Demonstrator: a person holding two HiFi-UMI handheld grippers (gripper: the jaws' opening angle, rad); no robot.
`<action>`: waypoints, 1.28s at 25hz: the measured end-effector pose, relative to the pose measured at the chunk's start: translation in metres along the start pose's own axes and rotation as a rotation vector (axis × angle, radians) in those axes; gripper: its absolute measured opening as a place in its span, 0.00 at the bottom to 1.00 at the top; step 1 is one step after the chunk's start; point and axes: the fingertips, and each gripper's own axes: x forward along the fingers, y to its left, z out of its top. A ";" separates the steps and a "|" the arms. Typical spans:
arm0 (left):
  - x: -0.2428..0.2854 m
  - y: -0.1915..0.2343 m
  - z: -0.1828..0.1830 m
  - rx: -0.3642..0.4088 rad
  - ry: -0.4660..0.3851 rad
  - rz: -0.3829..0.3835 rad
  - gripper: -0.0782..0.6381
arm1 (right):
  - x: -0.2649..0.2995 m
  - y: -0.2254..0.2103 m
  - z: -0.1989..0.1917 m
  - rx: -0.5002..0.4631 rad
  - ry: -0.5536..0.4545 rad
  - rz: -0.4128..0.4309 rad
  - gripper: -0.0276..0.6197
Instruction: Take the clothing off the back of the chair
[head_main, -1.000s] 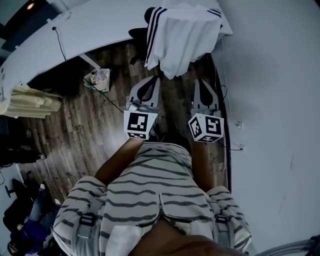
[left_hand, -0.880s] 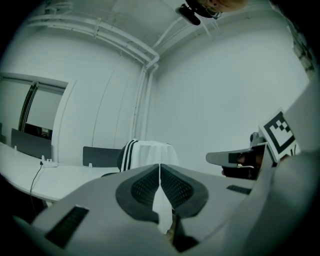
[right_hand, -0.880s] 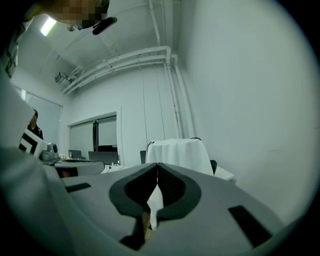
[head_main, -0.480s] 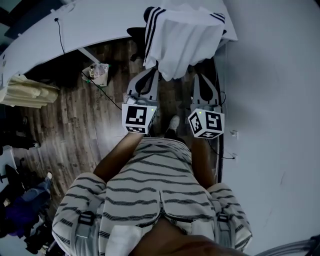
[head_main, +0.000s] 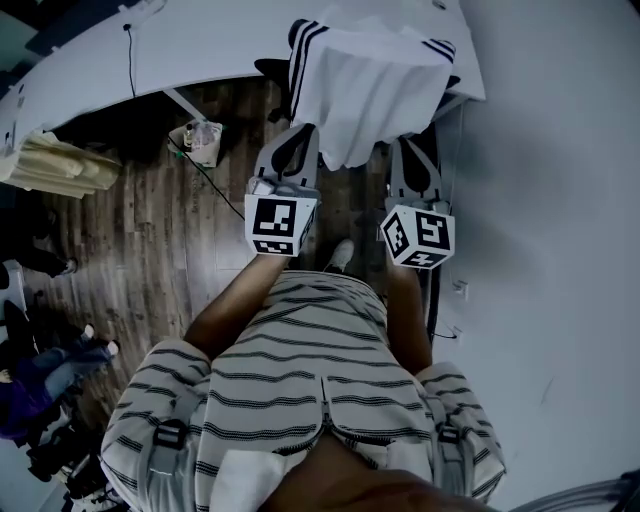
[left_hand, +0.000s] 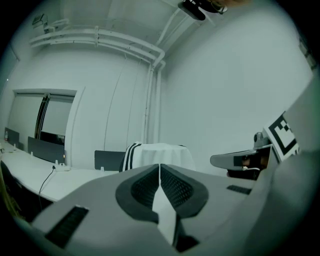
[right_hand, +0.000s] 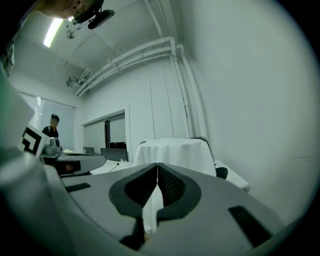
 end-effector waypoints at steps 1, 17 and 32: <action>0.004 0.000 0.001 0.002 0.001 0.005 0.15 | 0.002 -0.003 0.002 -0.004 -0.001 0.002 0.07; 0.056 0.011 0.001 0.016 0.042 0.071 0.23 | 0.044 -0.048 0.011 0.029 0.009 0.028 0.21; 0.082 0.039 0.009 0.005 0.043 0.116 0.27 | 0.072 -0.074 0.016 0.010 0.019 0.009 0.33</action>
